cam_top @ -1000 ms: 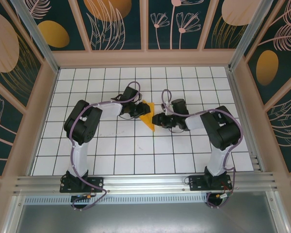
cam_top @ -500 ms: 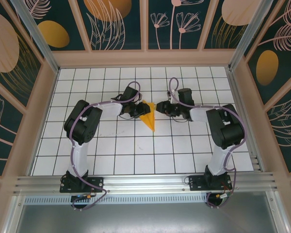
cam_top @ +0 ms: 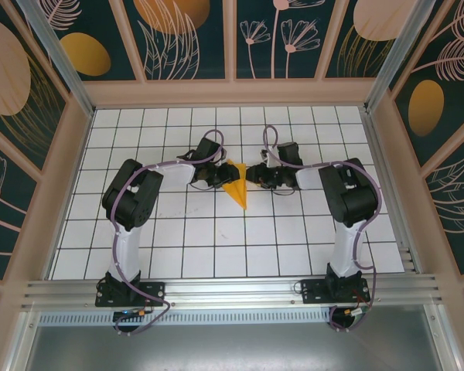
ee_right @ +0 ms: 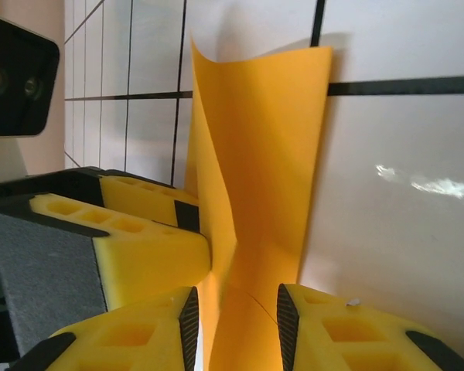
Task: Fold a paper plane with a square sheet of paper (fold left side to right side)
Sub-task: Fourth fold the wing at the center of the table.
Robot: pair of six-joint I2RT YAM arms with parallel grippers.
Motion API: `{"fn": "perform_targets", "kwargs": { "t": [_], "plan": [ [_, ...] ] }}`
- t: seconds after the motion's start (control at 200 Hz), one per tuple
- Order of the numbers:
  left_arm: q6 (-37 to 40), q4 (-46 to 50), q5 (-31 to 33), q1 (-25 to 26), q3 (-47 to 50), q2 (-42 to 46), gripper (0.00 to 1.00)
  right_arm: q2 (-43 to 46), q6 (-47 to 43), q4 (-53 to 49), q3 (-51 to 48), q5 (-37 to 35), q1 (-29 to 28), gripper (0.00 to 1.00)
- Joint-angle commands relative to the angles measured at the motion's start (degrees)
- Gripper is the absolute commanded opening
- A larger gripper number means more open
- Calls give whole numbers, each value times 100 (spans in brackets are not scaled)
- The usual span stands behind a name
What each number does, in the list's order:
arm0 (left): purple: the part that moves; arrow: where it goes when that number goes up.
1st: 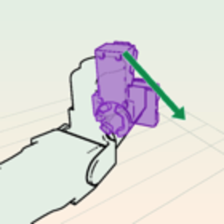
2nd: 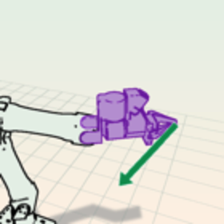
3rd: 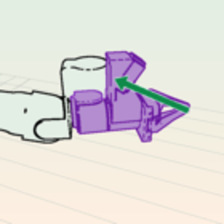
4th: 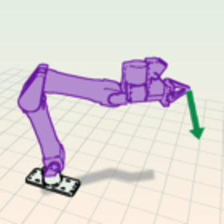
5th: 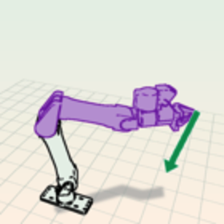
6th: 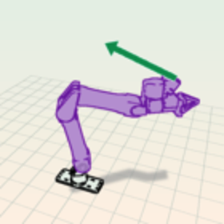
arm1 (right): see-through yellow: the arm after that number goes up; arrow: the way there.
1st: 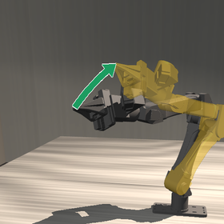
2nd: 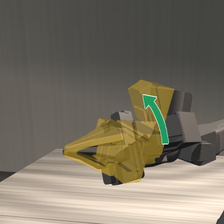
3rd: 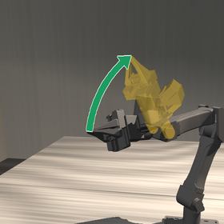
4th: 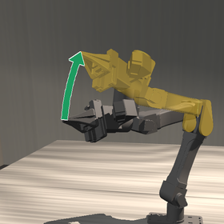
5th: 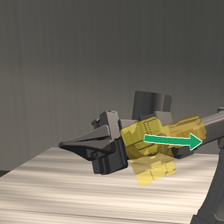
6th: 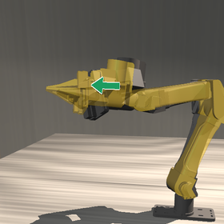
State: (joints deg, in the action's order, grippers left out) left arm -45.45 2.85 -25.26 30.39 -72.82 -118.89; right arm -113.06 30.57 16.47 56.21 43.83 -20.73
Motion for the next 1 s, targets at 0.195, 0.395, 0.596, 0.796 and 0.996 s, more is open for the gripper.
{"fn": "perform_targets", "kwargs": {
  "t": [0.195,0.395,0.596,0.796,0.996],
  "plan": [
    [146,341,267,2,-4,-196,41,-258,6,-46,311,202,-89,24],
    [150,348,271,2,-4,-194,41,-330,-150,-313,457,44,-97,10],
    [151,348,271,-1,4,-194,41,-457,-305,-614,551,-175,-92,6],
    [146,348,268,-1,4,-196,41,-538,-358,-680,598,-250,-91,6],
    [150,340,258,1,17,-196,41,-580,-396,-763,618,-302,-99,6]
  ]
}}
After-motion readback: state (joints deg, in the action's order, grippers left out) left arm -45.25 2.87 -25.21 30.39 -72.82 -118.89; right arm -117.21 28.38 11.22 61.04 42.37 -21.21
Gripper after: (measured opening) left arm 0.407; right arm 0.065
